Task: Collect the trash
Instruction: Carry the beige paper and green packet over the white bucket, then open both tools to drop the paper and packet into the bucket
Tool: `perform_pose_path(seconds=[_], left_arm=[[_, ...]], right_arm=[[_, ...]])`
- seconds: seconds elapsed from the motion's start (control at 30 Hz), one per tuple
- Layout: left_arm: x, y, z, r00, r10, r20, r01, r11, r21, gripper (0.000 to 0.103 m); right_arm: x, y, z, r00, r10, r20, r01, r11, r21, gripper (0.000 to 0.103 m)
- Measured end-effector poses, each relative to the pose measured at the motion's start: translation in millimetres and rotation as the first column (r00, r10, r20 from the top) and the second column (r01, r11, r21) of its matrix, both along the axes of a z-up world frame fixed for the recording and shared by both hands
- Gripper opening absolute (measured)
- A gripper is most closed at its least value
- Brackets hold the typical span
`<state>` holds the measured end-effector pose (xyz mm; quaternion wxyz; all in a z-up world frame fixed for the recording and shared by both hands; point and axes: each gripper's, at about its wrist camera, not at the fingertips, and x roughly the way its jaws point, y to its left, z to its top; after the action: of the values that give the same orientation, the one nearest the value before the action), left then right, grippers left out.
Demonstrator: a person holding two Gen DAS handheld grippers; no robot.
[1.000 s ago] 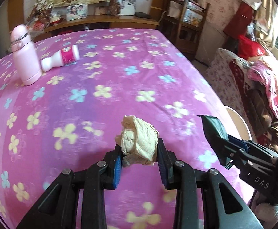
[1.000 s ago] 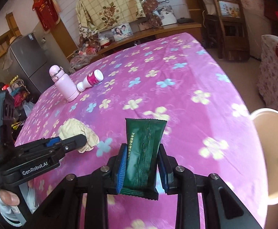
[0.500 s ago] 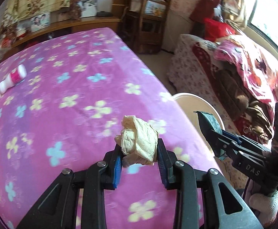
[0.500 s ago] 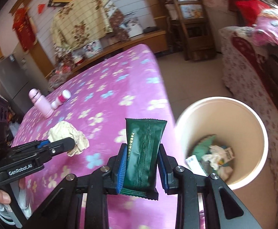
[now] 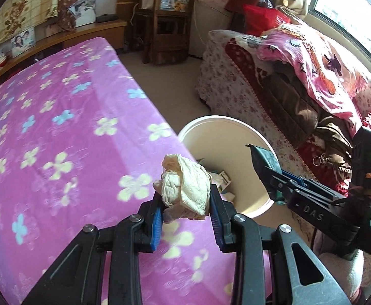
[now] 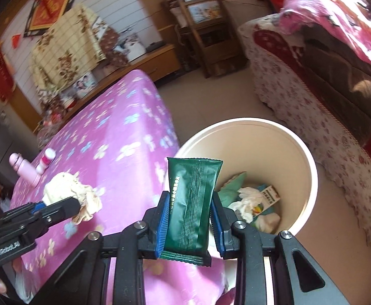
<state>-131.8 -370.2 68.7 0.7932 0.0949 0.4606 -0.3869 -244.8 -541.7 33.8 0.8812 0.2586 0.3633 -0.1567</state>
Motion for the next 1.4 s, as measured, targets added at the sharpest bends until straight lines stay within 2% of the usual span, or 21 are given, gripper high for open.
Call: perform_pose_path(seconds=[0.47, 0.77, 0.8, 0.83, 0.87, 0.9, 0.93, 1.17, 1.27, 1.4], left_arm=[[7, -52, -19, 0.999, -0.031, -0.031, 0.031, 1.0, -0.002, 0.035], [9, -60, -27, 0.998, -0.032, -0.047, 0.031, 0.999, -0.021, 0.037], [10, -59, -27, 0.998, -0.028, -0.05, 0.027, 0.999, -0.03, 0.042], [10, -58, -27, 0.998, -0.026, -0.054, 0.024, 0.999, -0.039, 0.049], [11, -57, -27, 0.998, -0.023, -0.06, 0.02, 0.999, -0.05, 0.054], [12, -56, -27, 0.998, -0.018, -0.066, 0.014, 0.998, -0.06, 0.063], [13, -55, -27, 0.997, -0.012, -0.072, 0.007, 0.997, -0.072, 0.068], [14, -41, -24, 0.998, 0.026, -0.062, -0.031, 0.996, -0.079, 0.068], [7, -29, -18, 0.998, 0.057, 0.006, -0.056, 0.997, -0.061, 0.069], [-2, -8, -11, 0.992, 0.097, 0.086, -0.093, 0.994, -0.057, 0.068]], right_arm=[[-2, -33, -24, 0.996, -0.084, -0.024, 0.083, 0.996, -0.007, 0.033], [-3, -41, -32, 0.991, -0.127, -0.032, 0.127, 0.992, 0.0, 0.035], [-3, -43, -33, 0.99, -0.135, -0.035, 0.135, 0.991, 0.003, 0.037], [-3, -44, -34, 0.989, -0.14, -0.039, 0.141, 0.99, 0.014, 0.044], [-4, -46, -36, 0.989, -0.143, -0.041, 0.145, 0.989, 0.033, 0.054], [-4, -47, -38, 0.988, -0.151, -0.041, 0.152, 0.987, 0.045, 0.07], [-5, -49, -38, 0.987, -0.157, -0.036, 0.159, 0.986, 0.05, 0.071], [-7, -44, -35, 0.988, -0.152, -0.024, 0.153, 0.988, 0.038, 0.071], [-6, -36, -29, 0.991, -0.132, -0.029, 0.132, 0.991, -0.001, 0.071], [-8, -16, -13, 0.993, -0.118, -0.01, 0.116, 0.988, -0.098, 0.071]])
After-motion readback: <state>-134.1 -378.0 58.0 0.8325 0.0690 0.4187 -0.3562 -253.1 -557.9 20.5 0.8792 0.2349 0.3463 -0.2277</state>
